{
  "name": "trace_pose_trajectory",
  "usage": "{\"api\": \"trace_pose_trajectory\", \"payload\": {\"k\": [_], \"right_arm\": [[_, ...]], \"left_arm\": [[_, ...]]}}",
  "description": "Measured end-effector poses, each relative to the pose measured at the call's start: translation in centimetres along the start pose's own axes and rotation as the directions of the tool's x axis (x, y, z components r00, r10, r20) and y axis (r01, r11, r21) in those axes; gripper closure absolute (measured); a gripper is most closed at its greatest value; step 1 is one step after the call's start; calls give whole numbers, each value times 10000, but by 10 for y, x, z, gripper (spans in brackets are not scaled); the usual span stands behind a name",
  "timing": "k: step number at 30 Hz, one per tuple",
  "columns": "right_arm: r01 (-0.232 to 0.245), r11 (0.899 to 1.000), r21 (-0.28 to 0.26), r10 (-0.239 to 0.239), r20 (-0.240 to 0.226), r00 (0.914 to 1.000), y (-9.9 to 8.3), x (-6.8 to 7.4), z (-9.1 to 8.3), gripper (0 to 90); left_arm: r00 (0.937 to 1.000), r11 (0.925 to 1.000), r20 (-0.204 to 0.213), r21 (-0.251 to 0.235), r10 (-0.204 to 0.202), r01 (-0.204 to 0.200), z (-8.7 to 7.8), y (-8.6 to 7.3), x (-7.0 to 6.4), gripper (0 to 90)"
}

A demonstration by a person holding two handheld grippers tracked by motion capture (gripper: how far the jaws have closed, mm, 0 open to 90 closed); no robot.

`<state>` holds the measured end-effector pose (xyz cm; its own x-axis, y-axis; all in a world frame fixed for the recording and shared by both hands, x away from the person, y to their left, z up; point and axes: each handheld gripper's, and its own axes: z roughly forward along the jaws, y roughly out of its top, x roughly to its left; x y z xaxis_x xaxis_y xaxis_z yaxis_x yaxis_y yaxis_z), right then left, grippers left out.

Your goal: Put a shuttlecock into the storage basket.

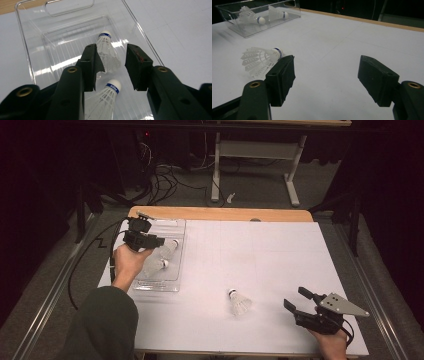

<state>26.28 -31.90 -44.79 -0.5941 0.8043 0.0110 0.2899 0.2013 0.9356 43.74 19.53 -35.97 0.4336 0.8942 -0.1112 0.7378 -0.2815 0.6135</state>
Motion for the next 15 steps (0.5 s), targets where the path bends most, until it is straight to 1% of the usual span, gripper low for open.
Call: {"api": "trace_pose_trajectory", "payload": {"k": [6,8,11,15], "right_arm": [[-1,10000,1,1,6,10000,0,0,0,302],[4,10000,-2,-4,7,10000,0,0,0,302],[-4,10000,0,4,5,10000,0,0,0,302],[-10,10000,12,10,7,10000,0,0,0,302]], "left_arm": [[9998,9997,-203,-240,22,-27,0,-4,-3,525],[9999,9993,-158,-383,-18,12,-1,-5,-4,510],[9997,9983,-260,-579,7,-22,-4,-7,-5,483],[9997,9964,-263,-845,-4,-18,-8,-10,-7,459]]}}
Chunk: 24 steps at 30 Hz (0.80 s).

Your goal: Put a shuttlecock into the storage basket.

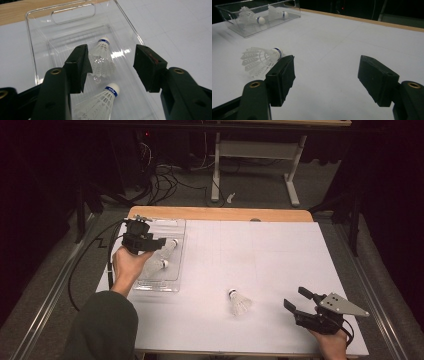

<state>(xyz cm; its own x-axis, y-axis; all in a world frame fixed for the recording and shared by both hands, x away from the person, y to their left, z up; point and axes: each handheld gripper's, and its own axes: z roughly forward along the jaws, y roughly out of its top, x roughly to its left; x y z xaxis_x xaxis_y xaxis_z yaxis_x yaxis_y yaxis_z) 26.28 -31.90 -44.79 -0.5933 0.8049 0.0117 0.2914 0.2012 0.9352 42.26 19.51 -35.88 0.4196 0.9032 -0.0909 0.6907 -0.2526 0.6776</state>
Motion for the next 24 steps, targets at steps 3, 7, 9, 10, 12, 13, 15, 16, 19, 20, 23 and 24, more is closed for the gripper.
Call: {"api": "trace_pose_trajectory", "payload": {"k": [3,7,9,10,12,13,15,16,19,20,23,24], "right_arm": [[11,10000,-12,-11,-10,10000,0,0,0,302],[2,10000,-3,-2,-7,10000,0,0,0,302],[4,10000,-2,-4,-6,10000,0,0,0,302],[4,10000,-3,-4,-6,10000,0,0,0,302],[4,10000,-4,-4,-6,10000,0,0,0,302],[5,10000,-6,-5,-6,10000,0,0,0,302],[4,10000,-4,-4,-4,10000,0,0,0,302],[1,10000,-2,-1,-5,10000,0,0,0,302],[29,10000,-4,-29,-2,10000,0,0,0,302],[18,10000,11,-18,-4,10000,0,0,0,302],[7,10000,-1,-7,-9,10000,0,0,0,302],[8,10000,-2,-8,-10,10000,0,0,0,302]], "left_arm": [[9999,10000,108,-54,-57,57,-2,-2,-1,450],[10000,9993,64,-373,75,-73,-5,-5,-4,453],[9999,9987,87,-497,133,-128,-7,-7,-6,452],[9998,9985,133,-533,139,-131,-7,-8,-6,452],[9998,9980,153,-610,158,-149,-8,-9,-7,450],[9998,9977,169,-672,144,-133,-9,-10,-7,449],[9996,9971,192,-739,189,-174,-10,-12,-8,445],[9996,9970,213,-760,176,-159,-10,-13,-9,445],[9995,9970,228,-749,210,-193,-11,-14,-9,444],[9995,9967,234,-794,198,-178,-11,-15,-9,444],[9994,9957,267,-906,203,-178,-12,-16,-10,443],[9994,9955,261,-928,222,-197,-12,-17,-11,442]]}}
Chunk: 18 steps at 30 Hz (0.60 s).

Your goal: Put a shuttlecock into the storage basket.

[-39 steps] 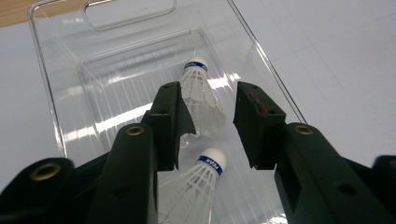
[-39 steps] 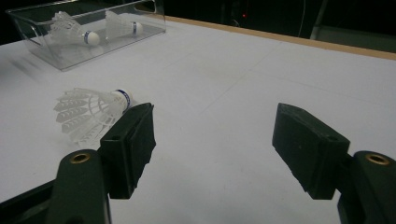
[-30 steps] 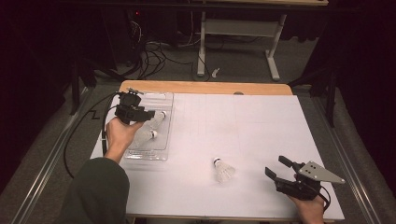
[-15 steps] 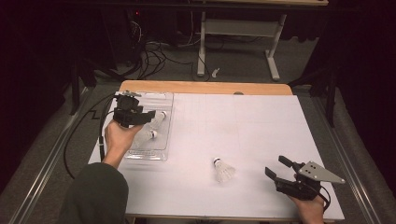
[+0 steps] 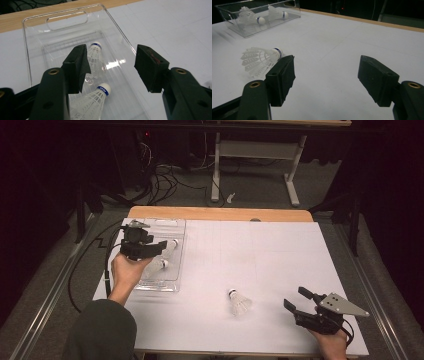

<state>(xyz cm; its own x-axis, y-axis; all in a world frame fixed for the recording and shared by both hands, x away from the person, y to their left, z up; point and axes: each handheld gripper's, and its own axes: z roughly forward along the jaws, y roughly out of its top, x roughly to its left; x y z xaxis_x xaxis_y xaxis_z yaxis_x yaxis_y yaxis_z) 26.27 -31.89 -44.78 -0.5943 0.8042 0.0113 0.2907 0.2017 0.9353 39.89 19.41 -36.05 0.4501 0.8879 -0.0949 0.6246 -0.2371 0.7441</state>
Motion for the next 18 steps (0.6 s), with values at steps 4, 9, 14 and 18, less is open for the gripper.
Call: {"api": "trace_pose_trajectory", "payload": {"k": [4,9,14,18], "right_arm": [[9,10000,-2,-9,-3,10000,0,0,0,302],[5,10000,-8,-5,19,10000,0,0,0,302],[5,10000,-16,-5,20,10000,0,0,0,302],[7,10000,3,-7,9,10000,0,0,0,302]], "left_arm": [[10000,9999,20,-118,-9,10,-1,-4,0,442],[9999,9992,67,-396,89,-87,-5,-9,-2,439],[9998,9981,105,-605,147,-140,-8,-14,-3,439],[9998,9975,136,-696,146,-137,-11,-17,-3,436]]}}
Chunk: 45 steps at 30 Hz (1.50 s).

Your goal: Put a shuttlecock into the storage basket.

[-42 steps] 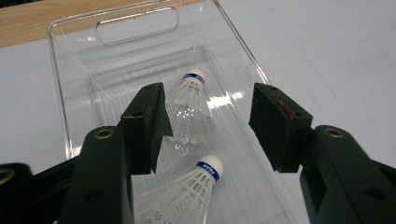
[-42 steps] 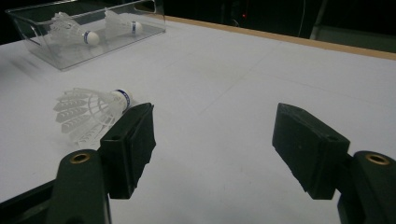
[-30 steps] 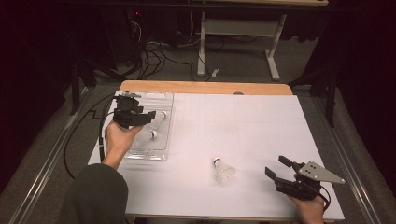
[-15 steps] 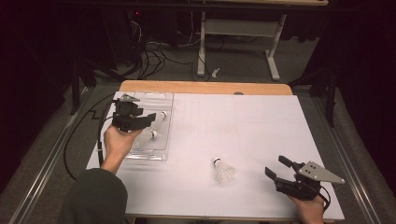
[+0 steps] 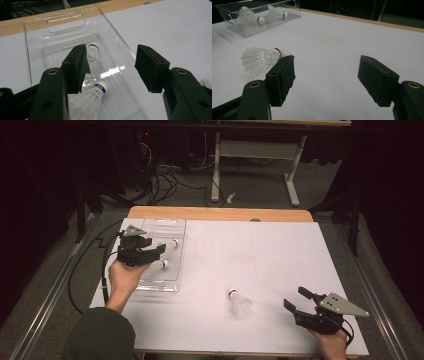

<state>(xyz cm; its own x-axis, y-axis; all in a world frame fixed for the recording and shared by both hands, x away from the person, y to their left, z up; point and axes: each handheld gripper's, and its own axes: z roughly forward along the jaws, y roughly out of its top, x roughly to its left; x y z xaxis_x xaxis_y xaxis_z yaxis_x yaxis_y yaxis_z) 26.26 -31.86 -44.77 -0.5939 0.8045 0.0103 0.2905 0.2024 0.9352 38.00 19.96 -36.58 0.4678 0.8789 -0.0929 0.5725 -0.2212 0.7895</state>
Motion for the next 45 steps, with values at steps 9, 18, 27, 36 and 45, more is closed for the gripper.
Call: {"api": "trace_pose_trajectory", "payload": {"k": [9,18,27,36,45], "right_arm": [[9,10000,-18,-9,-1,10000,0,0,0,302],[16,10000,-10,-16,-13,10000,0,0,0,302],[33,10000,-20,-33,-29,10000,0,0,0,302],[27,10000,-11,-27,-8,10000,0,0,1,302],[18,10000,-10,-18,-17,10000,0,0,0,302]], "left_arm": [[10000,9999,3,-139,-78,78,-4,-7,1,433],[10000,9993,36,-354,-83,84,-9,-14,1,429],[10000,9987,55,-510,22,-19,-14,-24,0,428],[9998,9969,152,-781,-114,125,-21,-33,3,423],[9995,9952,215,-942,-247,266,-26,-43,3,420]]}}
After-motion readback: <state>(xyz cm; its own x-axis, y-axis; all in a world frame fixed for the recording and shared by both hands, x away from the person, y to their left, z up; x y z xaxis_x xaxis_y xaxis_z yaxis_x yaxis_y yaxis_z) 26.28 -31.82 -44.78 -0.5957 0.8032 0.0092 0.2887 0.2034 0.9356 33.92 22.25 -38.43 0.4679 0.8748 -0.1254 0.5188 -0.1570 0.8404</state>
